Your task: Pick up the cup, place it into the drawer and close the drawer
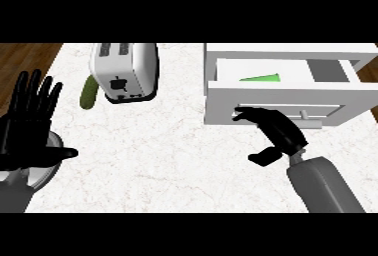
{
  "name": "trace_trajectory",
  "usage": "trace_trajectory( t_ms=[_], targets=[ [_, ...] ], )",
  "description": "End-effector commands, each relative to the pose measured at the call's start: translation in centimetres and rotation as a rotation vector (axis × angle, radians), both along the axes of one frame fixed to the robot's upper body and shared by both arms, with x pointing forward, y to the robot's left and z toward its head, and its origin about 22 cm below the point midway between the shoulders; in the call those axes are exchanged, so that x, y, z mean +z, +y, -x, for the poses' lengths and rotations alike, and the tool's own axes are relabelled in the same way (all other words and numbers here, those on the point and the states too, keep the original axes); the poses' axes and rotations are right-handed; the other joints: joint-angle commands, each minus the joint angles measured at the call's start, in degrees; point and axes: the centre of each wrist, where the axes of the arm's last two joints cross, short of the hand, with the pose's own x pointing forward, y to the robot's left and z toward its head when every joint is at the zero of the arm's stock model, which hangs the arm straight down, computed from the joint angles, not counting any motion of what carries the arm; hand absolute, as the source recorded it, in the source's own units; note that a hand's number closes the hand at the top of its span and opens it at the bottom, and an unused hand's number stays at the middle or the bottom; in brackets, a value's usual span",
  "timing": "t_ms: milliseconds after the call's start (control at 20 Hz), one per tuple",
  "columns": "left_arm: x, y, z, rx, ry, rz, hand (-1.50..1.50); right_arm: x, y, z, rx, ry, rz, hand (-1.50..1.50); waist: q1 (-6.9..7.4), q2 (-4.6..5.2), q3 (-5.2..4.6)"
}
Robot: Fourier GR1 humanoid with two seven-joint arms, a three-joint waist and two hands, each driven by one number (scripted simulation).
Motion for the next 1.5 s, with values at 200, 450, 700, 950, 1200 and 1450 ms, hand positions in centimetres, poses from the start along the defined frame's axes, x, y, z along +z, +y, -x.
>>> trace_trajectory(
  t_ms=[200, 450, 700, 950, 1200, 1450],
  targets=[
    [0.4, 1.0, 1.7, -0.008, 0.007, -0.001, -1.5, -3.6, -0.8, -4.5, -0.029, 0.036, -0.005, -1.5, 0.26, 0.05, 0.04],
    [-0.8, 3.0, 1.9, -0.012, 0.002, 0.002, -1.5, -2.3, -0.4, -7.5, -0.019, 0.078, -0.057, -1.5, 0.52, 0.18, 0.04],
    [-1.5, 3.8, 0.8, -0.04, -0.005, 0.025, -1.5, -0.9, -3.4, -9.5, -0.022, 0.11, -0.034, -1.5, 1.35, 0.86, 0.05],
    [-0.8, 2.2, 0.0, -0.05, -0.003, 0.041, -1.5, 1.7, -4.1, -11.2, -0.049, 0.105, -0.028, -1.5, 2.55, 1.26, 0.12],
    [-1.3, 2.5, 0.5, -0.063, -0.009, -0.007, -1.5, 2.7, -6.7, -11.3, -0.074, 0.101, -0.042, -1.5, 3.89, 1.87, 0.17],
    [-2.2, 2.0, 1.1, -0.08, -0.01, -0.009, -1.5, 2.4, -7.2, -11.2, -0.094, 0.095, -0.059, -1.5, 4.63, 1.98, 0.18]
  ],
)
